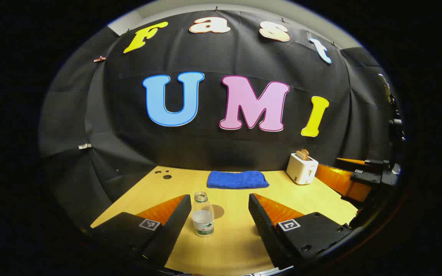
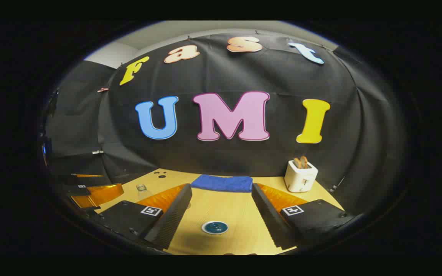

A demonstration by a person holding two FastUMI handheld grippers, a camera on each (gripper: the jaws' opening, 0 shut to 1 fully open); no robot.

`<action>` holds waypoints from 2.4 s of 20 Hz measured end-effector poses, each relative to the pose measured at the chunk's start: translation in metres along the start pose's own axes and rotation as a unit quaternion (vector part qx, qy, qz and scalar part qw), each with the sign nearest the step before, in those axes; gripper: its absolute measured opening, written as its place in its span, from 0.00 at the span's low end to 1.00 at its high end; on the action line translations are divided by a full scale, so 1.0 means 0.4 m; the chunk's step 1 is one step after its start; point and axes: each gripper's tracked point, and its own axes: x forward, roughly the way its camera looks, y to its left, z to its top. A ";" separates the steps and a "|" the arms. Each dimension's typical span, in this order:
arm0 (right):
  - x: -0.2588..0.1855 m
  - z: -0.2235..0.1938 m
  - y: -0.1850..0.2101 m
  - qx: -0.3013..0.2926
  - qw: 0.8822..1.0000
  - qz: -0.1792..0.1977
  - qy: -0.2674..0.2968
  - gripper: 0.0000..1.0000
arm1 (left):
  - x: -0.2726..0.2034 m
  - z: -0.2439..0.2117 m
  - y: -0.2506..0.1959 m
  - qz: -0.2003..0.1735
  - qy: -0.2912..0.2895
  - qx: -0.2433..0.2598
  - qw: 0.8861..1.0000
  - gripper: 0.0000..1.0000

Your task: Open the teacup lid with one hand, grasp the water bottle and pour water into the teacup with the other hand; after pouring, place the water bottle on the coaster and then close the teacup lid.

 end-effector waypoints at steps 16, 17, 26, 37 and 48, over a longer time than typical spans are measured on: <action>0.009 -0.143 0.064 -0.010 0.997 -0.036 0.063 0.97 | 0.005 -0.108 0.114 0.004 0.038 0.042 0.998 0.96; 0.012 -0.149 0.067 -0.010 0.997 -0.035 0.065 0.97 | 0.007 -0.111 0.113 -0.001 0.040 0.038 0.998 0.96; 0.108 -0.286 0.047 -0.021 0.995 -0.045 0.092 0.97 | 0.036 -0.189 0.138 0.000 0.051 0.056 0.997 0.95; 0.266 -0.569 0.001 -0.049 0.992 -0.062 0.101 0.98 | 0.094 -0.481 0.152 0.011 0.110 -0.002 0.994 0.96; 0.285 -0.622 0.015 -0.077 0.990 -0.054 0.107 0.65 | 0.072 -0.557 0.176 0.025 0.134 -0.009 0.991 0.96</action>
